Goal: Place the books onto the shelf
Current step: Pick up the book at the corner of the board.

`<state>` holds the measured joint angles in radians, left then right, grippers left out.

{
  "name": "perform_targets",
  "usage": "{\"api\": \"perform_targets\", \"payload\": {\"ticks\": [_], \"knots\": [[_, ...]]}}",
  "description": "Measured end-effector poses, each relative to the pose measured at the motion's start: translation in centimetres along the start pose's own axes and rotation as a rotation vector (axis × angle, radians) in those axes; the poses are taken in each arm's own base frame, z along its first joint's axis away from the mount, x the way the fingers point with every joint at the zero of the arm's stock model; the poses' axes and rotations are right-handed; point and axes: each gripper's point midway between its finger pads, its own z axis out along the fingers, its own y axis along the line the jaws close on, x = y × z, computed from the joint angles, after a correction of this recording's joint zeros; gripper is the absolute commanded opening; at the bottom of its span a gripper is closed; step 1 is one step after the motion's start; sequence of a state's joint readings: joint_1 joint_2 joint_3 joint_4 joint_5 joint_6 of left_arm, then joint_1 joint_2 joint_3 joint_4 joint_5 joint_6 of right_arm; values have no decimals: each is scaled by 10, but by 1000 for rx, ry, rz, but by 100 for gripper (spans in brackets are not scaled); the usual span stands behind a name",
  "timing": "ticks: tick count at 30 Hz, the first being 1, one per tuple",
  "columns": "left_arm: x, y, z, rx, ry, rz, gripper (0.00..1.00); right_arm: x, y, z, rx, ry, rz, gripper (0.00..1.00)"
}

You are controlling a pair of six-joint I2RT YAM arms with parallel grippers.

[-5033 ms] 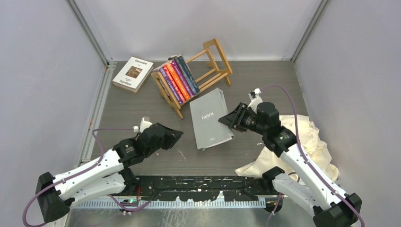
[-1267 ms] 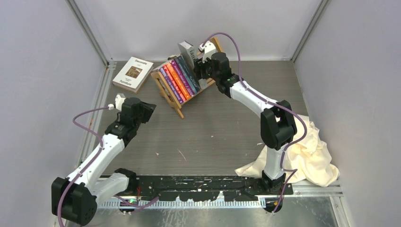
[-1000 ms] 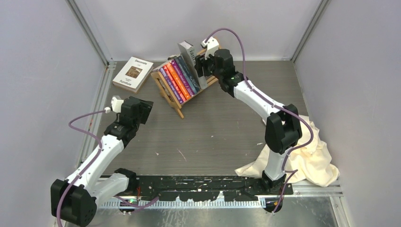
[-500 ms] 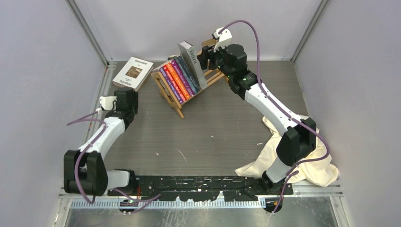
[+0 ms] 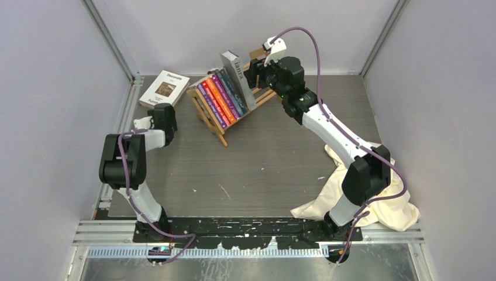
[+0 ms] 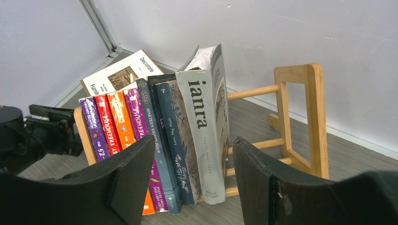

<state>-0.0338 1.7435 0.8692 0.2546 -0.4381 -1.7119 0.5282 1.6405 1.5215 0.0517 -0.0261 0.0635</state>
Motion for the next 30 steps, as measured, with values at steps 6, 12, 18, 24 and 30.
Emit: {"api": "perform_targets", "payload": {"ticks": [6, 12, 18, 24, 30], "knots": [[5, -22, 30, 78, -13, -54, 62, 1, -1, 0, 2, 2, -4, 67], [10, -33, 48, 106, -16, -66, 61, 8, -2, 2, 7, 16, -5, 67], [-4, -30, 62, 101, -45, -66, 59, 18, -3, 7, 10, 34, -5, 67], [-14, -28, 78, 94, -63, -66, 54, 33, -5, 15, 12, 65, -4, 67], [-8, -30, 89, 105, -45, -54, 36, 42, -6, 19, 13, 82, -4, 67]]}}
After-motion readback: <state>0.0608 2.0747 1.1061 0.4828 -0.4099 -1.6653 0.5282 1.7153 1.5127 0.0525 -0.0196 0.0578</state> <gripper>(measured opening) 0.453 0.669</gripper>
